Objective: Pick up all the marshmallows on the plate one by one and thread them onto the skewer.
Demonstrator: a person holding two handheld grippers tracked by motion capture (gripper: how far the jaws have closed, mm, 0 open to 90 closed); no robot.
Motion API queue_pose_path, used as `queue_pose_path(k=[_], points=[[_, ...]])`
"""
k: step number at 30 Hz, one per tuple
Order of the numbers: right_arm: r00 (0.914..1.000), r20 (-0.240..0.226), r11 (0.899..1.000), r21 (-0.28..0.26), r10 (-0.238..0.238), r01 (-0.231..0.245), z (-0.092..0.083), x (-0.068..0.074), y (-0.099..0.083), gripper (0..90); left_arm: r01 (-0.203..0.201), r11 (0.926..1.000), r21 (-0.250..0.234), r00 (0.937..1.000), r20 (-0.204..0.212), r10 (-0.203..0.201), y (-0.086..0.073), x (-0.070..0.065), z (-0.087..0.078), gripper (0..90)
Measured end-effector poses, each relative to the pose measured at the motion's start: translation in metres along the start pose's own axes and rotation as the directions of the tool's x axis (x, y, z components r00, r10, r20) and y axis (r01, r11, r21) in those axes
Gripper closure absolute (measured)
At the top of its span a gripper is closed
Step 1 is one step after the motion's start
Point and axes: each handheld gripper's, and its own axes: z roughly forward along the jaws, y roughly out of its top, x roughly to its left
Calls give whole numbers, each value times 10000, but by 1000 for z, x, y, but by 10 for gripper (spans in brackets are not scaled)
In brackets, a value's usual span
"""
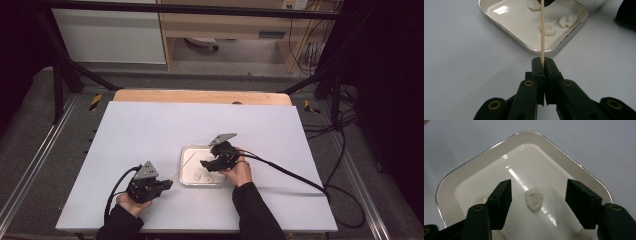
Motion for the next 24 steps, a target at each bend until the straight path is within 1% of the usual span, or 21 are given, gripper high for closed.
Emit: queue_pose_path(k=[1, 2, 3, 4, 5, 6, 8, 9, 11, 17, 21, 22, 24], points=[[10000, -52, 10000, 30, -1, 1, 1, 0, 0, 420, 8, 10000, -13, 10000, 5, -8, 0, 0, 0, 881], [9999, -140, 10000, 19, 84, -84, 4, -1, -1, 453, 5, 10000, -9, 10000, 8, -5, 0, 0, 0, 881], [9999, -140, 10000, 19, 84, -84, 4, -1, -1, 453, 3, 10000, -6, 10000, 0, -3, 0, 0, 0, 881], [9998, -157, 9999, 18, 105, -105, 6, -1, -2, 495, 14, 10000, 1, 10000, 10, -14, 0, 0, 0, 881], [9998, -157, 9999, 18, 105, -105, 6, -1, -2, 495, 6, 10000, 6, 10000, 6, -6, 0, 0, 0, 881], [9998, -162, 9999, 52, 134, -133, 7, -2, -2, 525, 3, 10000, 3, 10000, 3, -3, 0, 0, 1, 881], [9997, -193, 9998, 53, 171, -170, 8, -2, -2, 538, 10, 10000, 9, 10000, 9, -10, 0, 0, 1, 881], [9994, -304, 9997, 153, 190, -185, 9, -3, -3, 576, 16, 10000, 5, 10000, 13, -16, 0, 0, 1, 881], [9991, -360, 9996, 175, 206, -200, 10, -2, -3, 601, 23, 10000, -13, 10000, 12, -23, 0, 0, 1, 881], [9989, -419, 9995, 239, 212, -203, 12, -3, -4, 647, 47, 10000, -37, 10000, 10, -47, 0, 0, 1, 881], [9993, -342, 9997, 190, 141, -135, 12, -2, -4, 668, 43, 10000, -43, 10000, 0, -43, 0, 0, 1, 881], [9995, -309, 9998, 151, 90, -85, 11, -2, -5, 688, 55, 10000, -58, 10000, -1, -55, -1, 0, 1, 881], [9994, -332, 9999, 100, 109, -106, 11, -2, -6, 691, 65, 10000, -70, 10000, -10, -65, -1, 0, 0, 881]])
